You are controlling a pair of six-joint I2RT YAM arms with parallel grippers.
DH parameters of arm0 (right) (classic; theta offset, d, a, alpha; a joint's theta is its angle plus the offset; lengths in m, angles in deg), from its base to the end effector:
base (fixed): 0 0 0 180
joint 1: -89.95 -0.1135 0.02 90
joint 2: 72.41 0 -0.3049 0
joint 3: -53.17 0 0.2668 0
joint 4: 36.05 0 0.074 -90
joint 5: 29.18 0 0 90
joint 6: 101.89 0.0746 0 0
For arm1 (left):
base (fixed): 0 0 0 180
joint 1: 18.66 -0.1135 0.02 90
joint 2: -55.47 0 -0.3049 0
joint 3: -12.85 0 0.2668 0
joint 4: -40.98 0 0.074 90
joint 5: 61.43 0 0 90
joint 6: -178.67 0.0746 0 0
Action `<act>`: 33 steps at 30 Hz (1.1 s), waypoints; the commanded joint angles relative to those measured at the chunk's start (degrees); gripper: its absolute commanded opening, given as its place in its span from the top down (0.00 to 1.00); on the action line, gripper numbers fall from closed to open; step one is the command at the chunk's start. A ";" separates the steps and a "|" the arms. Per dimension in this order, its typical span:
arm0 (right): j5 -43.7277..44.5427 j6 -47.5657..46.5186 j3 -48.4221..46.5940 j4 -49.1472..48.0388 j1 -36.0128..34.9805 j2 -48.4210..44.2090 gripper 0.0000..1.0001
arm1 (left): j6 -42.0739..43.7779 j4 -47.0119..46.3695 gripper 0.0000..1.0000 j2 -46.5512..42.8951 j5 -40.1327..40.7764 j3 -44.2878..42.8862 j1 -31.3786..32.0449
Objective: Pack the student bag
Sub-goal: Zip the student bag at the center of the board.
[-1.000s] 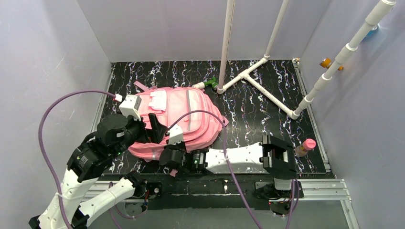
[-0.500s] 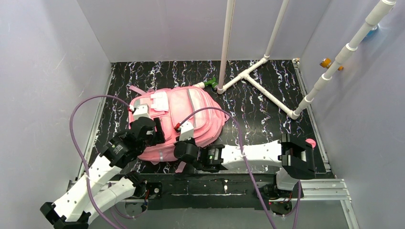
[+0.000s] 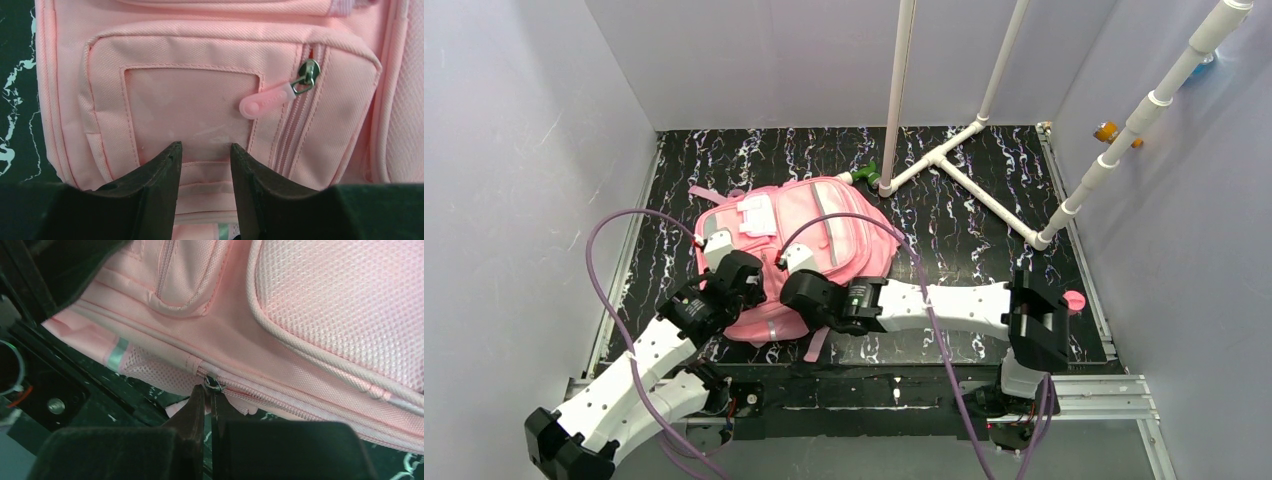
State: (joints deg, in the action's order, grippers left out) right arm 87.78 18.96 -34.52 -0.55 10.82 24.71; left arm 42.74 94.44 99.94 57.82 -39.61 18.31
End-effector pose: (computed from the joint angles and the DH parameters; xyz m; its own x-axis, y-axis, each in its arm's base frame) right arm 0.1125 0.4065 0.2731 -0.5322 -0.3476 -0.7720 -0.6312 0.7706 0.0882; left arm 0.1531 -0.0696 0.2650 -0.5765 -0.3507 -0.7380 -0.2347 0.9362 -0.2616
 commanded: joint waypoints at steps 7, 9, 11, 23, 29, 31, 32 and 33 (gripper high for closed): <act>-1.24 -15.49 -6.68 25.20 3.94 0.26 0.99 | -0.88 -1.95 0.70 4.84 0.15 5.62 -10.75; -1.37 -17.38 -5.61 25.71 5.65 -1.35 0.99 | -0.70 -1.81 0.70 4.03 0.44 5.99 -12.22; -2.59 -19.22 -4.51 26.27 8.41 -3.10 0.99 | -0.46 -1.97 0.70 3.44 0.44 6.50 -13.14; 0.09 -23.55 -4.50 26.16 10.67 -2.93 0.99 | 2.91 -2.95 0.68 5.64 -3.23 4.00 -14.21; 6.35 -21.67 1.97 29.04 17.23 -9.65 0.99 | 2.45 -4.34 0.69 7.68 -5.88 6.13 -17.86; 3.85 -21.58 4.54 26.80 20.02 -12.13 0.99 | 2.73 -5.08 0.70 8.00 -6.08 6.24 -17.97; 0.80 -21.43 4.67 25.54 20.37 -12.61 0.99 | 3.15 -5.28 0.71 7.82 -6.32 5.98 -17.96; -3.23 -21.26 4.46 24.02 20.34 -12.88 0.99 | 3.63 -5.39 0.71 7.44 -6.66 5.59 -17.98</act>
State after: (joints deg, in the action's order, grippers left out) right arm 81.33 -1.52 -32.12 12.98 26.14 17.78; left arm 42.39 81.39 105.52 41.93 -36.94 3.10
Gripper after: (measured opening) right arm 0.066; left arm 0.292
